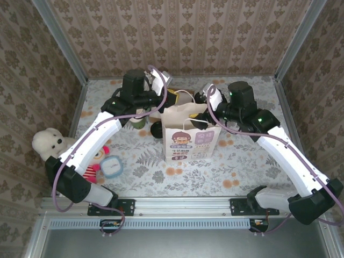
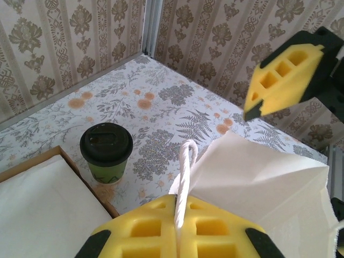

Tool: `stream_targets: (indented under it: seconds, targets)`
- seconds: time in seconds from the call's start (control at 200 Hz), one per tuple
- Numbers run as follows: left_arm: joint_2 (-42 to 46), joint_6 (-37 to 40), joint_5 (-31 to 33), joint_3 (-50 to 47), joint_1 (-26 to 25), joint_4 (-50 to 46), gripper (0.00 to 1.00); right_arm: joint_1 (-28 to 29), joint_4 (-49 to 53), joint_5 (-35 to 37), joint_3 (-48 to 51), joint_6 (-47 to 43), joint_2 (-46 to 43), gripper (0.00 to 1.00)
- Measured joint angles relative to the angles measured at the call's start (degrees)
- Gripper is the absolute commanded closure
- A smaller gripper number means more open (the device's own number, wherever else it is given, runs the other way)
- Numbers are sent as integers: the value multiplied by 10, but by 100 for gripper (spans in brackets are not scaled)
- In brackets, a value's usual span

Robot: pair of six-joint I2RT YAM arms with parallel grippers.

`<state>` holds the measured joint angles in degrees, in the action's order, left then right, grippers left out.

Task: Pack the takeout coffee

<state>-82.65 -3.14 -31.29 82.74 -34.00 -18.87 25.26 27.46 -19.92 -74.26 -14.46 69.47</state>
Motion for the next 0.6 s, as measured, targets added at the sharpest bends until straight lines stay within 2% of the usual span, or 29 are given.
stream_targets:
  seconds: [0.33,0.605]
  targets:
    - [0,0,-15,0,0,0,100,-89,1,-32,-4,26,29,1]
    - [-10,-10,-8,12,0,-1,100,-96,52,-214,-45,-12,44,1]
